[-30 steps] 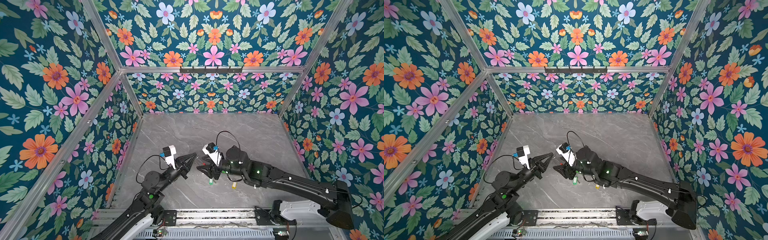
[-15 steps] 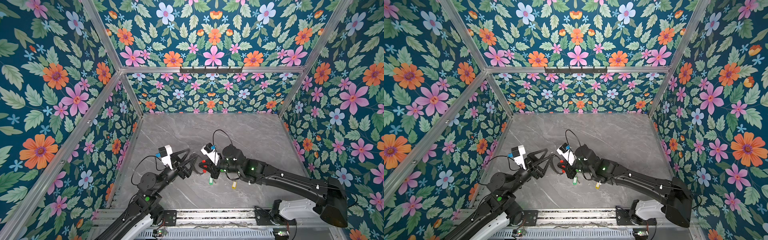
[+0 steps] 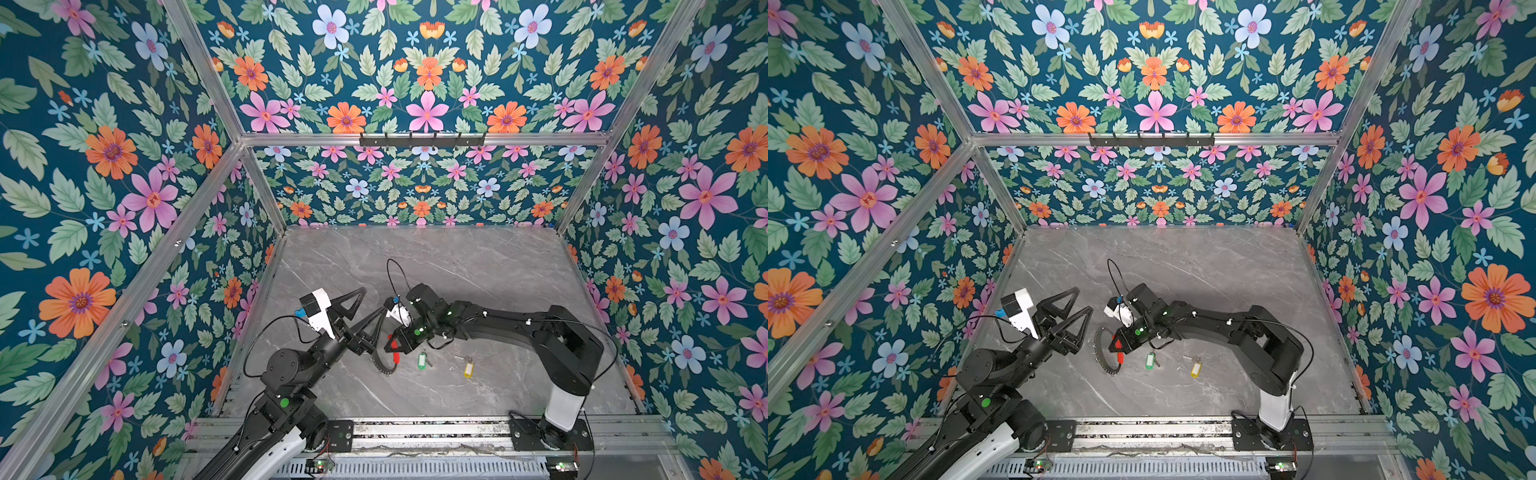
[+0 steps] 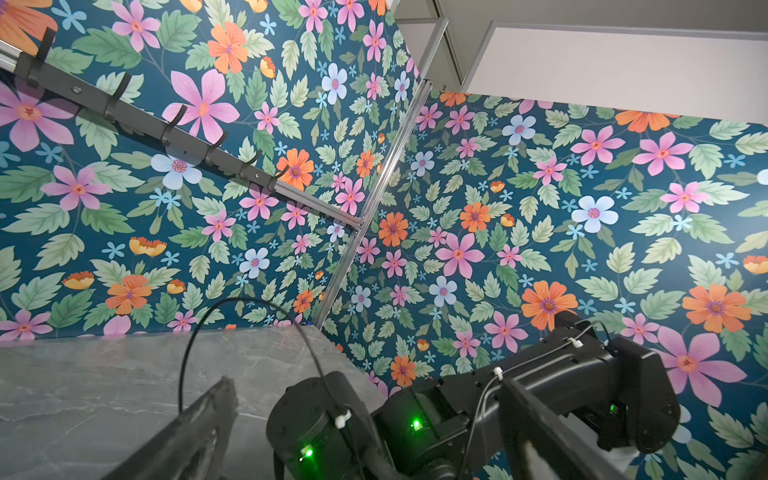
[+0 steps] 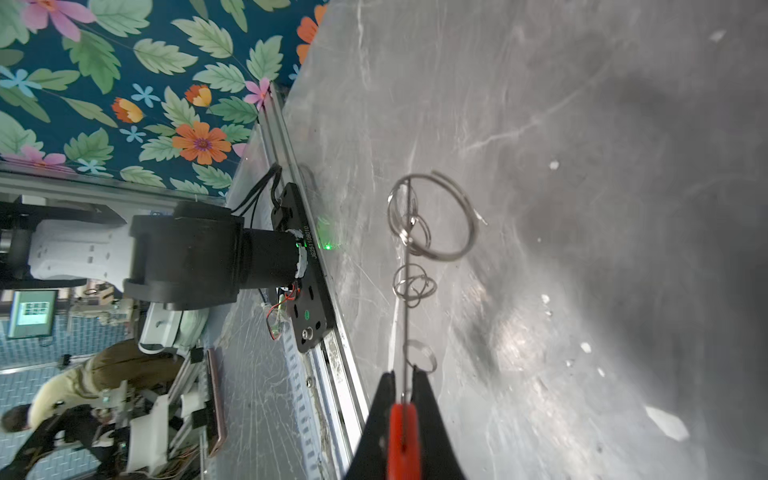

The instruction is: Remove the keys from the keyring

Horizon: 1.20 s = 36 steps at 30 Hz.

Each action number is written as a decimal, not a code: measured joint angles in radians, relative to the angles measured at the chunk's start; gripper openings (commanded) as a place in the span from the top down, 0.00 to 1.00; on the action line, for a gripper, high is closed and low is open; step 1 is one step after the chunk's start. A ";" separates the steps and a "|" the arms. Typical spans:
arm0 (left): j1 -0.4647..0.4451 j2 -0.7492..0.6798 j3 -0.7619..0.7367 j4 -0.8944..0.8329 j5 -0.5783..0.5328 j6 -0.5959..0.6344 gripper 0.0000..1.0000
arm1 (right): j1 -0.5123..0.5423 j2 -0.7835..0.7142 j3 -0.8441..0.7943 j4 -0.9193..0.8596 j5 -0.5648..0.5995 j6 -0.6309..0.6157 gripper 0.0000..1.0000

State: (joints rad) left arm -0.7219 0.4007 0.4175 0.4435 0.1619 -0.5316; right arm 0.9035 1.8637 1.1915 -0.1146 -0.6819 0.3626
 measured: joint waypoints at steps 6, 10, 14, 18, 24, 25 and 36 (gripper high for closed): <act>0.000 -0.001 -0.012 -0.003 -0.006 -0.001 0.00 | 0.000 0.068 0.040 -0.078 0.044 0.004 0.52; 0.000 0.003 -0.018 -0.004 -0.006 -0.001 0.00 | 0.000 0.056 0.039 -0.135 0.158 0.004 0.33; 0.000 0.014 -0.019 -0.006 -0.012 -0.001 0.00 | 0.000 -0.019 -0.005 -0.143 0.283 0.004 0.21; 0.000 0.043 -0.016 -0.011 -0.041 0.000 0.00 | 0.001 -0.178 -0.096 -0.109 0.390 0.003 0.21; 0.000 0.181 0.016 -0.048 -0.200 0.035 0.00 | -0.010 -0.471 -0.263 -0.013 0.611 0.003 0.18; 0.000 0.215 0.018 -0.050 -0.243 0.043 0.00 | -0.017 -0.509 -0.284 -0.012 0.645 0.003 0.16; 0.176 0.670 0.089 0.047 -0.571 0.124 0.00 | -0.214 -0.840 -0.461 -0.027 0.920 -0.007 0.01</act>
State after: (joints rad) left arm -0.5461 1.0706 0.5068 0.4908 -0.4095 -0.4080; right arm 0.6895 1.0237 0.7303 -0.1413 0.2379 0.3557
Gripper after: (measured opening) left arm 0.996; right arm 0.995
